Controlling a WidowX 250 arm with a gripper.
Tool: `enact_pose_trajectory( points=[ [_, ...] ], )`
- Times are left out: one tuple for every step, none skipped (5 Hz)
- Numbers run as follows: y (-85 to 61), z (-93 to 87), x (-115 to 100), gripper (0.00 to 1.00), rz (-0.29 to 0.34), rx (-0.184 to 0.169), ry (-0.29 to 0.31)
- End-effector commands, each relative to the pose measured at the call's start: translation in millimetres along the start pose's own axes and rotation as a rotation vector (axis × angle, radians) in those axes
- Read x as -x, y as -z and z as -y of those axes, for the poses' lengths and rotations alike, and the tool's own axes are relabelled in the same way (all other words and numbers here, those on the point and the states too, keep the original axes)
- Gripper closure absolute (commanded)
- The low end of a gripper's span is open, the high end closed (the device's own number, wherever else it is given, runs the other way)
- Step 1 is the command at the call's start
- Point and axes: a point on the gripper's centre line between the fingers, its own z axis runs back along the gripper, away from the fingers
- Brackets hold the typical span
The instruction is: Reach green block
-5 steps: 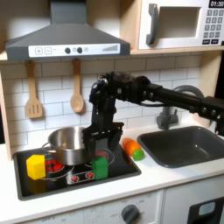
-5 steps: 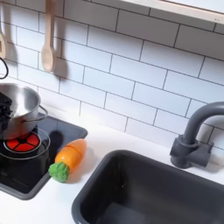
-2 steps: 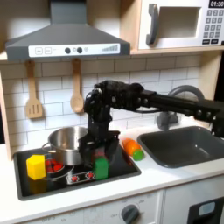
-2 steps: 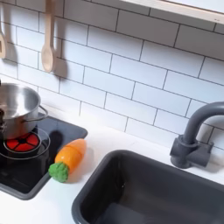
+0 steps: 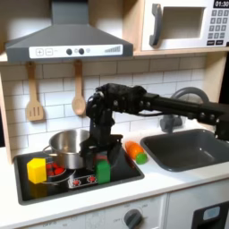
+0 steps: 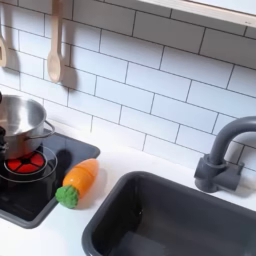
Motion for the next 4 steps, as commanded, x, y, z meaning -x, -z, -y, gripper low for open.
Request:
enact_pose_trajectory(
  points=[
    [16.4, 7.7, 0.4, 0.00, -0.025, 0.011, 0.046],
    [21.1, 9.2, -1.0, 0.00, -0.026, 0.016, 0.066],
    [25.0, 7.7, -4.0, 0.00, -0.028, 0.019, 0.075],
    [34.6, 8.5, -0.6, 0.00, -0.051, 0.028, 0.091]
  ],
)
